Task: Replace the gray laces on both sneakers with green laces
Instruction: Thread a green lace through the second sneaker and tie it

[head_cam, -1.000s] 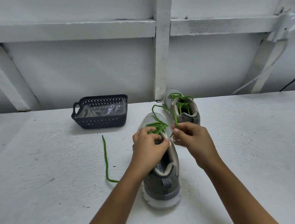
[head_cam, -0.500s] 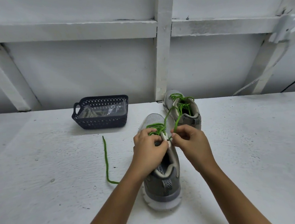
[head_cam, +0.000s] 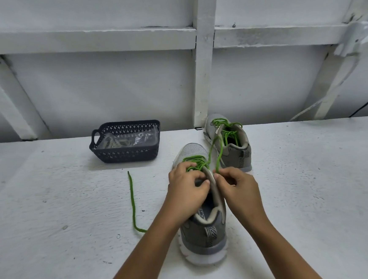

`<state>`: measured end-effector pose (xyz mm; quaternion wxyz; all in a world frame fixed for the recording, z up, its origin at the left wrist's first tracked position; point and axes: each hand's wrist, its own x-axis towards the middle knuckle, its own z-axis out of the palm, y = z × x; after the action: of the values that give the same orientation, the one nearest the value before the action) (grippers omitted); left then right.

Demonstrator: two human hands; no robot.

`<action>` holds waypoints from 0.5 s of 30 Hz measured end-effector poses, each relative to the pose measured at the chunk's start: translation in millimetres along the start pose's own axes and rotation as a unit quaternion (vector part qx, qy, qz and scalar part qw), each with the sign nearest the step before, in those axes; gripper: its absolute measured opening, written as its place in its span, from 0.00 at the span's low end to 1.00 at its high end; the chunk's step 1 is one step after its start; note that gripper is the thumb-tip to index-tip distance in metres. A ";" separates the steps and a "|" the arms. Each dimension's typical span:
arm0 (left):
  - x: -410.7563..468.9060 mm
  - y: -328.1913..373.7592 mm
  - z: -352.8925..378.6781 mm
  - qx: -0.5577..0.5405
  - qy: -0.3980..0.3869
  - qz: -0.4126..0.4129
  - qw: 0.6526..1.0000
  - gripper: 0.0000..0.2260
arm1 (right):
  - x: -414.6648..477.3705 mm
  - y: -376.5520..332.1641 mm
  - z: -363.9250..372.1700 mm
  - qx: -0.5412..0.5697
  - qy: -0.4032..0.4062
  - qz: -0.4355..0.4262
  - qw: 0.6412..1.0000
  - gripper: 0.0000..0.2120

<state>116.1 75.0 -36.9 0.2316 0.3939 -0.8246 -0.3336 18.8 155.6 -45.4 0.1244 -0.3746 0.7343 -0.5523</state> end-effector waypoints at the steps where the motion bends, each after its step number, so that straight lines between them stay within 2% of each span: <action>1: 0.0 0.4 -0.3 0.001 -0.003 -0.001 1.000 0.09 | -0.1 -0.1 0.1 -0.005 -0.001 -0.001 1.000 0.05; 7: 0.8 1.3 -1.5 0.013 -0.004 -0.003 1.000 0.09 | -2.1 1.0 1.2 -0.040 -0.008 -0.015 0.999 0.06; 12: -1.2 3.8 -1.3 0.022 0.014 0.000 1.000 0.08 | -3.4 -1.9 2.6 0.016 0.008 0.016 1.000 0.03; 15: -0.9 2.1 -3.4 0.037 0.018 0.011 0.999 0.07 | -6.5 0.4 7.1 -0.003 -0.011 0.016 1.000 0.07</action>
<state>117.7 75.4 -33.2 0.2356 0.3987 -0.8364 -0.2931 27.3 155.0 -49.8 0.1404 -0.3693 0.7407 -0.5434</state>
